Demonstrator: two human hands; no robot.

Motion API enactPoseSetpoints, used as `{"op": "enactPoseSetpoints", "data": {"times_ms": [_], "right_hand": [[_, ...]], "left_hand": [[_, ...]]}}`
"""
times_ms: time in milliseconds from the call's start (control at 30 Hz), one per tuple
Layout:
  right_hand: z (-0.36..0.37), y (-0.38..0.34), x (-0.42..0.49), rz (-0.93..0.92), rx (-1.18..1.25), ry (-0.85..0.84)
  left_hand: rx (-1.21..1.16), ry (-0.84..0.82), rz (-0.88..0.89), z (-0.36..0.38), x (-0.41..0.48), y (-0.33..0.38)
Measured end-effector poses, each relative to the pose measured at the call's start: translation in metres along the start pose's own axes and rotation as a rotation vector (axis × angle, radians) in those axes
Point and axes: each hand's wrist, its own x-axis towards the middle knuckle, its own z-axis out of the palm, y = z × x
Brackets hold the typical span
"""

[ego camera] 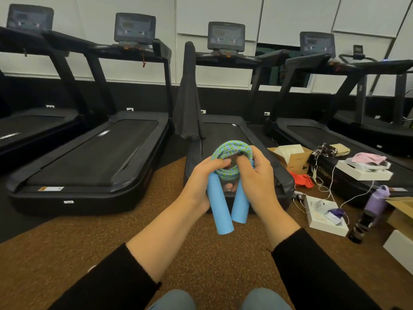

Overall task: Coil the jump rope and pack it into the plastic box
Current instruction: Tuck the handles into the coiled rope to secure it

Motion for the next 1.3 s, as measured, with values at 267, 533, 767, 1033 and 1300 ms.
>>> {"op": "enactPoseSetpoints", "data": {"times_ms": [267,533,767,1033,1300], "right_hand": [[0.008,0.005,0.001,0.025,0.096,0.236],[0.008,0.012,-0.002,0.118,-0.008,0.047],[0.002,0.018,-0.007,0.121,0.078,-0.142],[0.007,0.014,-0.011,0.007,-0.048,-0.033],[0.016,0.026,-0.017,-0.082,-0.078,0.164]], "left_hand": [[-0.117,-0.063,0.031,0.01,-0.008,-0.02],[-0.094,0.049,0.066,0.007,-0.003,-0.01],[0.006,0.141,0.147,0.008,0.005,-0.005],[0.437,0.267,0.384,0.004,0.013,-0.013],[0.476,0.23,0.386,0.006,0.01,-0.018]]}}
